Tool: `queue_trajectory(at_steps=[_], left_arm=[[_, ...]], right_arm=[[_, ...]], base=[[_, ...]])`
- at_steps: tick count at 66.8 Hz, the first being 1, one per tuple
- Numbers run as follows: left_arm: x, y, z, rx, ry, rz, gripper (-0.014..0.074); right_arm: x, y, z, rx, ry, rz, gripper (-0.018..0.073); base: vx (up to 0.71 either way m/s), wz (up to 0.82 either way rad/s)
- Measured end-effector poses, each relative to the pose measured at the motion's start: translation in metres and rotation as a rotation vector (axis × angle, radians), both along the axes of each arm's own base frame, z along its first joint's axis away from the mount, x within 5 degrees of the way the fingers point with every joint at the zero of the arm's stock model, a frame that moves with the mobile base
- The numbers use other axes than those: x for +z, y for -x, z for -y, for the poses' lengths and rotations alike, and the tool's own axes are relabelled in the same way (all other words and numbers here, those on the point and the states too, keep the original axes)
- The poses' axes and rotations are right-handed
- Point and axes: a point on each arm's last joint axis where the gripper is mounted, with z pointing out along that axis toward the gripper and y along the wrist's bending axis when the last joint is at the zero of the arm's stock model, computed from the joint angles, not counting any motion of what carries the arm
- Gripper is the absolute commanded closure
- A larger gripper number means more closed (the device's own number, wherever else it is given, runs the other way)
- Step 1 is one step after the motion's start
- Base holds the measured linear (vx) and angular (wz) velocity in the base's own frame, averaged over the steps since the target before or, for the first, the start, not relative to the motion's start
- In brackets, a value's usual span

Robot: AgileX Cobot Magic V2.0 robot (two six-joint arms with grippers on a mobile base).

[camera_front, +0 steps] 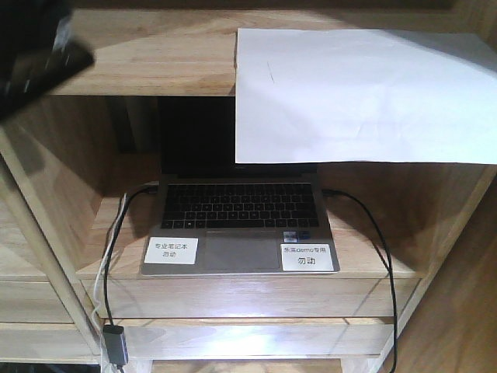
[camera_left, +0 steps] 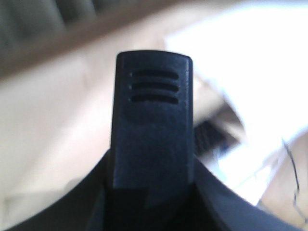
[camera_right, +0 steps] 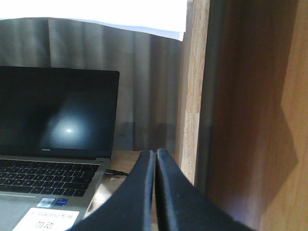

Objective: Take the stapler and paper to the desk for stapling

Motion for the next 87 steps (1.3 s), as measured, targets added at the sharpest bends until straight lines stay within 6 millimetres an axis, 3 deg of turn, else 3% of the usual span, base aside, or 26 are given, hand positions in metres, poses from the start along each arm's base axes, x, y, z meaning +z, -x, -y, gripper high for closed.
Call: queue_trajectory(at_steps=[22, 40, 52, 87], left_arm=[[-0.069, 0.058, -0.03, -0.015, 0.052, 0.011, 0.0603], [-0.137, 0.083, -0.044, -0.012, 0.033, -0.027, 0.0603], [-0.167, 0.094, -0.05, -0.01, 0.051, 0.002, 0.0603], [-0.173, 0.101, -0.054, -0.012, 0.071, 0.024, 0.0603]], right_arm=[[0.0, 0.0, 0.0, 0.0, 0.0, 0.0, 0.0568], [0.0, 0.0, 0.0, 0.0, 0.0, 0.0, 0.0568], [0.0, 0.0, 0.0, 0.0, 0.0, 0.0, 0.0568], [0.0, 0.0, 0.0, 0.0, 0.0, 0.0, 0.0568]], base=[[0.0, 0.0], [0.0, 0.0], [0.0, 0.0], [0.0, 0.0]])
